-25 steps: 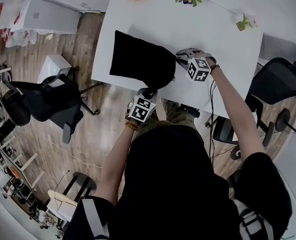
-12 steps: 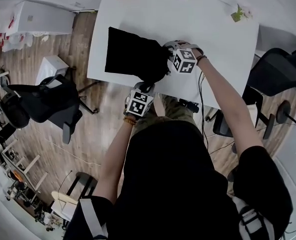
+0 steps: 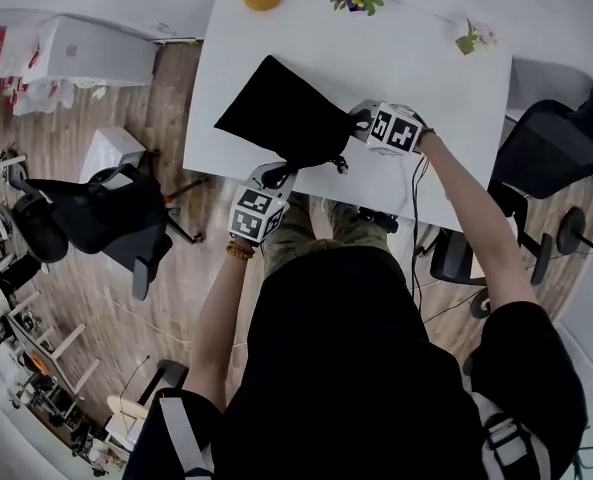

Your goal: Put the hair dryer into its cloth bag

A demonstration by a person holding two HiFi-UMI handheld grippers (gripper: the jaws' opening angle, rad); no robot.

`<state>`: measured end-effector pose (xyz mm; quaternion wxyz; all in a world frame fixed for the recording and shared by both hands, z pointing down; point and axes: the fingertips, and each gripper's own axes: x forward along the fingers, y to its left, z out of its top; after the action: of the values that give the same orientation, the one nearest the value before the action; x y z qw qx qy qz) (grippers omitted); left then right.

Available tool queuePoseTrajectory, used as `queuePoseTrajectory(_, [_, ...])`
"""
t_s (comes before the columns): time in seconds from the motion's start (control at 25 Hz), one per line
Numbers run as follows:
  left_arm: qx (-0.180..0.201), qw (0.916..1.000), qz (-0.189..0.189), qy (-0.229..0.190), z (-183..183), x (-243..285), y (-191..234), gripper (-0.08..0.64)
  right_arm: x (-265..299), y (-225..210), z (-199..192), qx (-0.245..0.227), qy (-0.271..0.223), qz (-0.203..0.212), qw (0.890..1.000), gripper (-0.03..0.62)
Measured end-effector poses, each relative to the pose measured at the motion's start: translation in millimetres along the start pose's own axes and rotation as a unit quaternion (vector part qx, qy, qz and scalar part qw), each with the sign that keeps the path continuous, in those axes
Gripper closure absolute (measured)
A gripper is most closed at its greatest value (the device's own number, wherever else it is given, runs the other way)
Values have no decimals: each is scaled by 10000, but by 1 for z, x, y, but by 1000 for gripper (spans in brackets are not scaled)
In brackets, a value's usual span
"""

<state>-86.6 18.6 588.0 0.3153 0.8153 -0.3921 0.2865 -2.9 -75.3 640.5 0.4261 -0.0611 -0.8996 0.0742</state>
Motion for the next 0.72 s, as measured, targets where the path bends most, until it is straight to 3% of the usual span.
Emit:
queuePoseTrajectory(0.2, [-29, 9995, 5, -325, 40, -29, 24, 528, -25, 8, 16, 534, -282, 191, 9980, 545])
queuePoseTrajectory(0.44, [-281, 9954, -48, -918, 96, -56, 45, 528, -63, 0, 42, 1281, -1019, 291, 9861, 545])
queuePoseTrajectory(0.72, [-314, 9925, -120, -1172, 129, -57, 55, 528, -88, -8, 58, 1570, -1375, 155, 9778, 545])
